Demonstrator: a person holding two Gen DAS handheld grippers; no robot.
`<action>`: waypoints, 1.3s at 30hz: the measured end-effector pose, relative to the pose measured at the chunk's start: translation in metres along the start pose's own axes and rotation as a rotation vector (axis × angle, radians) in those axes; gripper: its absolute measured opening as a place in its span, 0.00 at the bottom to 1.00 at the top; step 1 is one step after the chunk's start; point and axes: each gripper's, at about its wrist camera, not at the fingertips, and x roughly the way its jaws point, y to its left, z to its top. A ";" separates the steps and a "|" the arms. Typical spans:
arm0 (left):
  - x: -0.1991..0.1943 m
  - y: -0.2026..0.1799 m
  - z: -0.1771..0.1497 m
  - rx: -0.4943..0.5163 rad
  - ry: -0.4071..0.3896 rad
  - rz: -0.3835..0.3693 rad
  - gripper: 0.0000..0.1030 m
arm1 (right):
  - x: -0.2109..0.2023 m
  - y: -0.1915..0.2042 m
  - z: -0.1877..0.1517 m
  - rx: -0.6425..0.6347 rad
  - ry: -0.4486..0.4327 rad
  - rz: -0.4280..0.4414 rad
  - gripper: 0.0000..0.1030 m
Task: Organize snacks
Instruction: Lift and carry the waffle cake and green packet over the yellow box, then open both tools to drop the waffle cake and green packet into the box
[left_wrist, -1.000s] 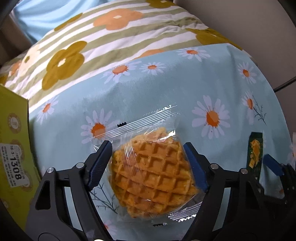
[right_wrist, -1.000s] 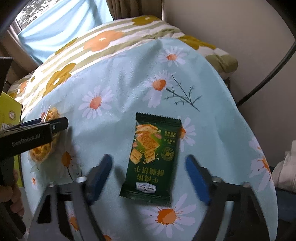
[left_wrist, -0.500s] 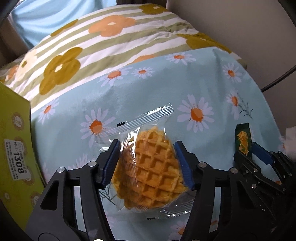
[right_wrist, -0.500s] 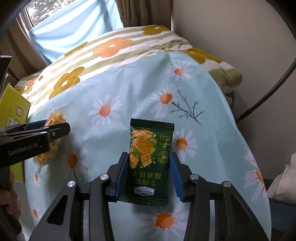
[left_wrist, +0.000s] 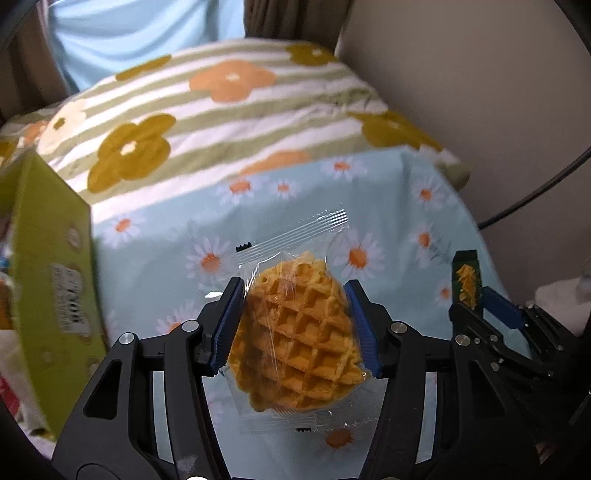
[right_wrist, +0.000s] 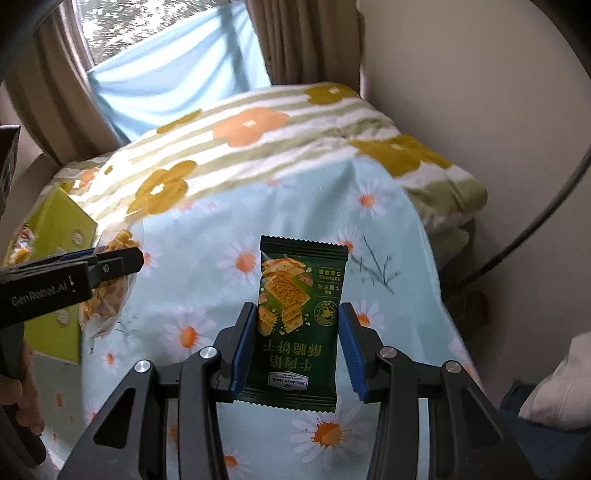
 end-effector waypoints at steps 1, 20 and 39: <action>-0.015 0.001 0.003 -0.012 -0.031 -0.004 0.50 | -0.008 0.002 0.006 -0.013 -0.016 0.014 0.39; -0.214 0.139 0.008 -0.230 -0.376 0.094 0.50 | -0.103 0.179 0.092 -0.369 -0.153 0.392 0.39; -0.197 0.351 -0.031 -0.208 -0.200 0.142 0.63 | -0.055 0.373 0.061 -0.359 -0.047 0.431 0.39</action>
